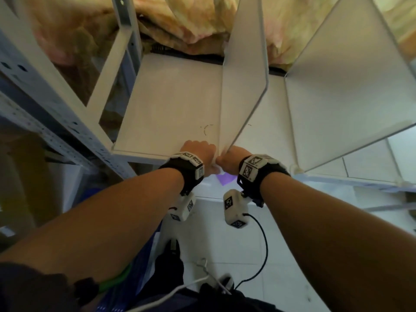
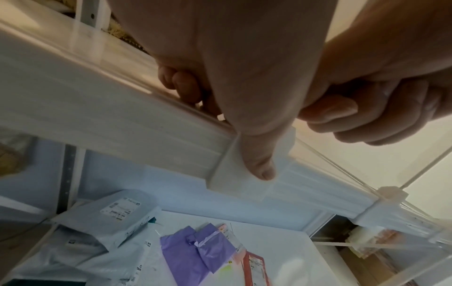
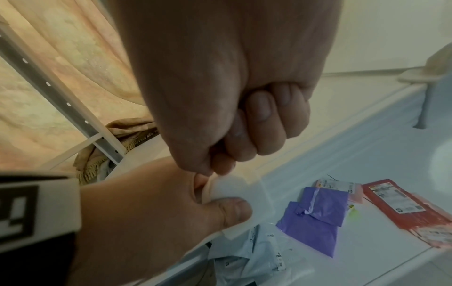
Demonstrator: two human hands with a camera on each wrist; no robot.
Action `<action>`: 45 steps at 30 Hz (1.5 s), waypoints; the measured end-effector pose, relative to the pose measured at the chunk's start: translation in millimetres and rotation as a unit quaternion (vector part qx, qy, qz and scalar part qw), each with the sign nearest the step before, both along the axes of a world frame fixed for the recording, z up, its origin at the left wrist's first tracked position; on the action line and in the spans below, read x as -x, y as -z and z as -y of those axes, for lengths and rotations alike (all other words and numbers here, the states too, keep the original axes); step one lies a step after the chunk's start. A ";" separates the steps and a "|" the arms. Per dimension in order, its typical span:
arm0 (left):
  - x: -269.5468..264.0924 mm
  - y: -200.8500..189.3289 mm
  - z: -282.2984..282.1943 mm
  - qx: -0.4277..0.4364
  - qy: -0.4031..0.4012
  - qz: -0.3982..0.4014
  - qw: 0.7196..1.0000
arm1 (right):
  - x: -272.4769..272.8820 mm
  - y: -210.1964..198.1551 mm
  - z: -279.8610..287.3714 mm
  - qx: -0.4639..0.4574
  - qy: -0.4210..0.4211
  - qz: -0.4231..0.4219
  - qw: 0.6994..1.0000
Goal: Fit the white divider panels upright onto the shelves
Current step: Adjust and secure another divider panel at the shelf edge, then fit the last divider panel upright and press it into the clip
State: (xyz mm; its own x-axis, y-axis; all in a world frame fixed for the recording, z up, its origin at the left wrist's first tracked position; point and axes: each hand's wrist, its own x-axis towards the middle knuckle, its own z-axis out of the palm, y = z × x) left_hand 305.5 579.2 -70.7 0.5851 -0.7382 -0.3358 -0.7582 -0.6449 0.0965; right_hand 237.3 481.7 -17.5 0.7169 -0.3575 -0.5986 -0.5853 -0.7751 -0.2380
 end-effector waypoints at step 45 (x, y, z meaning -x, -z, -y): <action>0.0 -28.7 -7.4 -0.092 -0.004 -0.077 0.993 | 25.6 -7.4 45.0 0.005 -0.134 -0.015 0.991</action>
